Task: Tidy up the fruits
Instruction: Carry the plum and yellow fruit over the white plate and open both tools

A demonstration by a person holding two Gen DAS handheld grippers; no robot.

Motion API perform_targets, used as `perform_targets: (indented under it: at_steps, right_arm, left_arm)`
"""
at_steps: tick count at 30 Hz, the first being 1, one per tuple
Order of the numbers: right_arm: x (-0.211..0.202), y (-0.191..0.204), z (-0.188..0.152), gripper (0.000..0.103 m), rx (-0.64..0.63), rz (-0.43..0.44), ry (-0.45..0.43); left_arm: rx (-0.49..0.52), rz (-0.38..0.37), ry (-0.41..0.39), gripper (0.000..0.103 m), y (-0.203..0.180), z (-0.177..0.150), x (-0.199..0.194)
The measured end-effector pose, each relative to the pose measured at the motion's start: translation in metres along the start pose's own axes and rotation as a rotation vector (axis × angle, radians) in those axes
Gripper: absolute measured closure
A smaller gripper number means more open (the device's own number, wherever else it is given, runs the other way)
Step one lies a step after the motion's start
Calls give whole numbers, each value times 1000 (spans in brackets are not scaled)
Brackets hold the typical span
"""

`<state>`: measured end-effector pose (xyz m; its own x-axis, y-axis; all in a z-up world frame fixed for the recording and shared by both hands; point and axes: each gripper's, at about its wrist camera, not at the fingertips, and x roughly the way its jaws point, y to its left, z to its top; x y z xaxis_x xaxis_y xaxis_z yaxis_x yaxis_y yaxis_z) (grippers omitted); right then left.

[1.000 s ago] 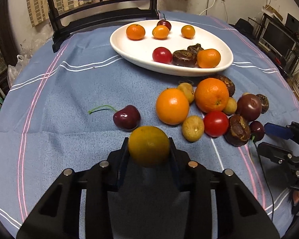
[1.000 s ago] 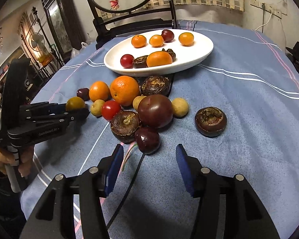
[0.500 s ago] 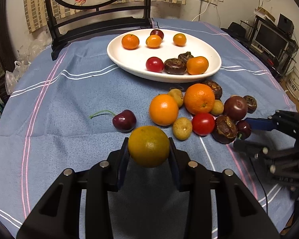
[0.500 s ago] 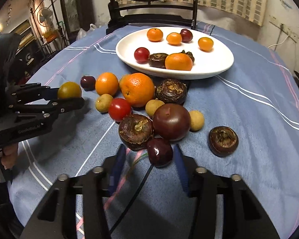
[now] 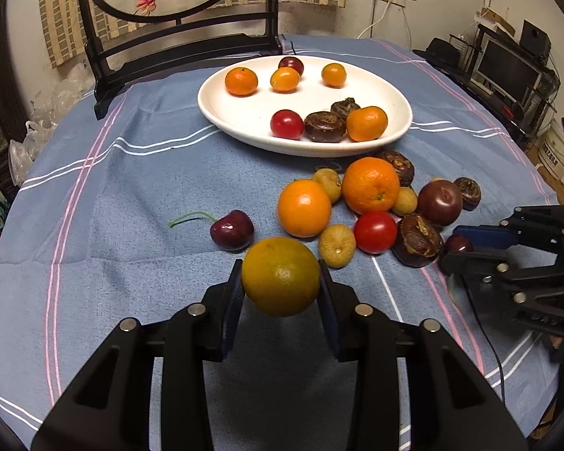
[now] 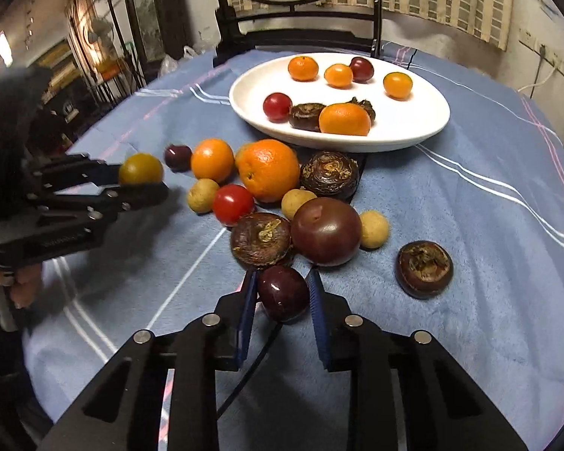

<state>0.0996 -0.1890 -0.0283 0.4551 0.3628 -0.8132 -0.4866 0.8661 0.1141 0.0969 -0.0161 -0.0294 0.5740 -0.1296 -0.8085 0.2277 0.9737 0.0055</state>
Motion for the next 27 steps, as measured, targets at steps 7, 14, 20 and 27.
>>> perform_targets:
  at_steps: [7,14,20,27]
  right_arm:
    - [-39,-10,5,75,60,-22,-105]
    - [-66,-9,70,75,104,-135,-301]
    - [-26,-38,112,75,245,-114,-300]
    - [20,-82,105,75,407,-43,-273]
  left_arm:
    - [23,-15,-32,67,1,13,-12]
    - [-38,-39,-115,67,4,81,-15]
    - [-113,65,-123,67,14,121,20]
    - [-140,68,-70,67,23,129,57]
